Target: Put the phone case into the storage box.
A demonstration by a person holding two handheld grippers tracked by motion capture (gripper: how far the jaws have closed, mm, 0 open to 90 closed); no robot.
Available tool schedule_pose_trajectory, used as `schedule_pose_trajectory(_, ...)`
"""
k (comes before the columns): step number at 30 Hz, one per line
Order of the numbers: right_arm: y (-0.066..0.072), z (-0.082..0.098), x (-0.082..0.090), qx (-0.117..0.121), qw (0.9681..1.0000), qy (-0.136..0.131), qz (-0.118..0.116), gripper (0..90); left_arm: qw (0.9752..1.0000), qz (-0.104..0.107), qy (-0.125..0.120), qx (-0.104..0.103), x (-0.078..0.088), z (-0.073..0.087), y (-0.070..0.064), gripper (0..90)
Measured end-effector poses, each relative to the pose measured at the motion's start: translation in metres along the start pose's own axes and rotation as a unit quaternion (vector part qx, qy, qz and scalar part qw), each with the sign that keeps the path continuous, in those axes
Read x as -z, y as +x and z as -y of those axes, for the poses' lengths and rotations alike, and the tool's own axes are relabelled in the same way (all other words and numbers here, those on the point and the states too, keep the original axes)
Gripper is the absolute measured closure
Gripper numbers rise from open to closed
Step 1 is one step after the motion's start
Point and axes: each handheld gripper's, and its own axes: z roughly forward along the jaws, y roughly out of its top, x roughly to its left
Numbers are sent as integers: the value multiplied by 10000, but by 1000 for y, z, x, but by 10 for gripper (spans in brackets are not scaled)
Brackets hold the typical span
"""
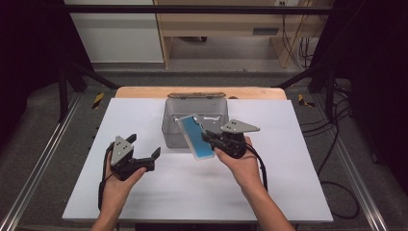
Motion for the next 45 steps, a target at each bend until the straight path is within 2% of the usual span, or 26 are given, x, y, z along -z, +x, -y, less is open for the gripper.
schedule_pose_trajectory(4,5,-6,0,-46,9999,-117,77,816,9998,-130,-65,158,7,7,8,37)
schedule_pose_trajectory(8,11,-16,-2,-23,9995,-263,196,816,9993,-268,-148,198,13,10,17,34)
schedule_pose_trajectory(12,15,-29,-6,16,9991,-337,269,816,9991,-319,-141,255,15,13,22,29)
schedule_pose_trajectory(16,16,-42,-9,73,9982,-399,452,816,9991,-327,-128,255,17,14,24,28)
schedule_pose_trajectory(20,12,-52,-13,-23,9968,-497,618,816,9990,-323,-152,266,22,13,21,28)
schedule_pose_trajectory(24,7,-60,-18,-60,9944,-610,863,816,9994,-274,-144,171,30,12,20,28)
schedule_pose_trajectory(27,3,-66,-21,-118,9926,-710,979,816,9995,-287,-106,114,36,16,21,24)
schedule_pose_trajectory(30,-2,-70,-25,-220,9905,-808,1094,816,9994,-334,-60,-33,38,22,24,24)
schedule_pose_trajectory(33,-7,-73,-28,-280,9881,-848,1254,817,9994,-315,-45,105,37,26,31,24)
schedule_pose_trajectory(36,-12,-75,-31,-308,9861,-857,1390,817,9989,-389,-92,250,39,29,38,25)
schedule_pose_trajectory(45,-20,-76,-41,-280,9817,-727,1740,817,9981,-486,-210,312,44,32,46,25)
